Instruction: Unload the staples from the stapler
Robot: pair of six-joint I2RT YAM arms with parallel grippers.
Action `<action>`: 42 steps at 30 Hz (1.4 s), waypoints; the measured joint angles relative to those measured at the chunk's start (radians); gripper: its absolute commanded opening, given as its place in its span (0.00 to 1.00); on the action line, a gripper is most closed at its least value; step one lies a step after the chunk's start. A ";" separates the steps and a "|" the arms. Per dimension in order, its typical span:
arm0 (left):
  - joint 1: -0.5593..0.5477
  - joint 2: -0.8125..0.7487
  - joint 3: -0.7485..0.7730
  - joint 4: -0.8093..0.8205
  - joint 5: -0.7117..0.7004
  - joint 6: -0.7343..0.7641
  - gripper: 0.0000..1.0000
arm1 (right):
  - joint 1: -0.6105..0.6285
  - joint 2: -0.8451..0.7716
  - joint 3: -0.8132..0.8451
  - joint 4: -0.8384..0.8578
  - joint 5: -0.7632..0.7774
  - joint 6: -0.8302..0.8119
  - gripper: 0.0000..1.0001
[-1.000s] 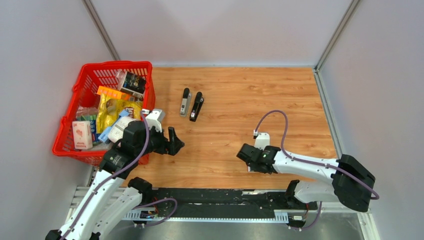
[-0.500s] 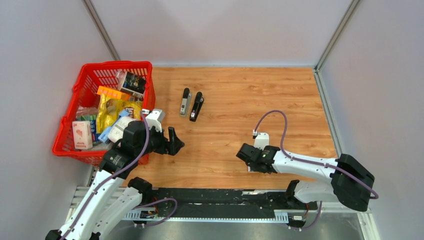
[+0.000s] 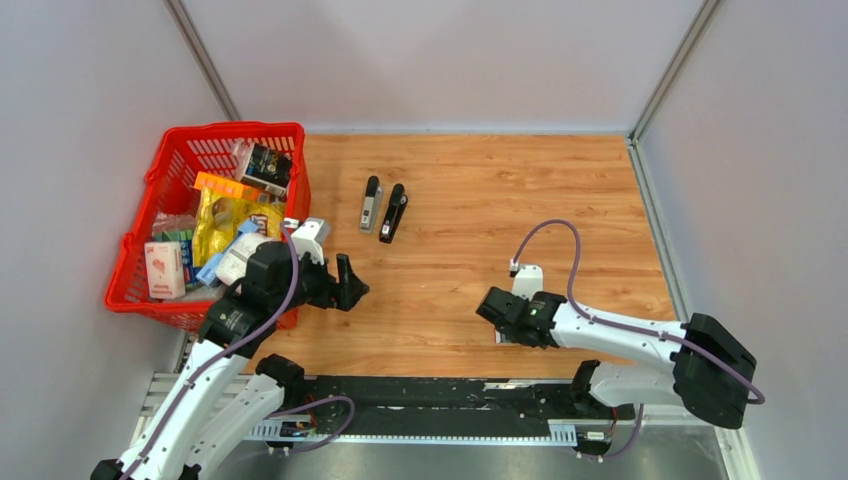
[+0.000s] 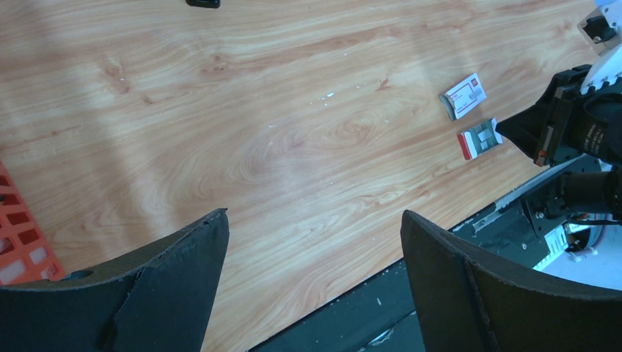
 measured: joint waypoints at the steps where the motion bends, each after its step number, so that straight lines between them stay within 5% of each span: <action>1: 0.000 0.000 0.000 0.000 0.000 0.000 0.94 | 0.000 -0.002 0.000 -0.002 0.000 0.000 0.00; 42: 0.000 -0.006 0.000 0.000 0.000 0.000 0.94 | 0.000 0.040 0.014 -0.001 0.005 -0.004 0.00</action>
